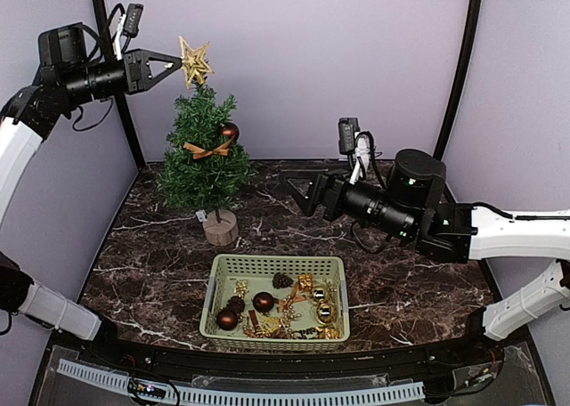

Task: Decorate the small christmas tree
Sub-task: Insert the ornament star at the top of the tree.

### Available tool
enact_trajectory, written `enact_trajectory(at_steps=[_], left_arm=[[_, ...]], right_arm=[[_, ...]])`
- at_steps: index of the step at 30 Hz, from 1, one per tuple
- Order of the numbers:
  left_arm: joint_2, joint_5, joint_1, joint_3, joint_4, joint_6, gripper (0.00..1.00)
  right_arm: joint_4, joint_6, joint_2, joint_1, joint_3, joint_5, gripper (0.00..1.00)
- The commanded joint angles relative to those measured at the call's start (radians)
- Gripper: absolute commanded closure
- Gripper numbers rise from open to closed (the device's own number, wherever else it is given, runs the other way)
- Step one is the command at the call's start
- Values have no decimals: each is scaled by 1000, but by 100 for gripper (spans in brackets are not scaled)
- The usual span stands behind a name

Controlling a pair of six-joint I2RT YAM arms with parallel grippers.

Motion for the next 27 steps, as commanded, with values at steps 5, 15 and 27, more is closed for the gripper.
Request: enact_trajectory(at_steps=[5, 15, 27], left_arm=[[163, 197, 148, 314, -126, 75, 100], [275, 355, 273, 443, -68, 32, 100], [351, 395, 287, 490, -40, 4, 100]], right_arm=[[24, 1, -2, -5, -15, -20, 12], [79, 71, 42, -5, -39, -84, 11], [103, 102, 64, -3, -45, -102, 12]])
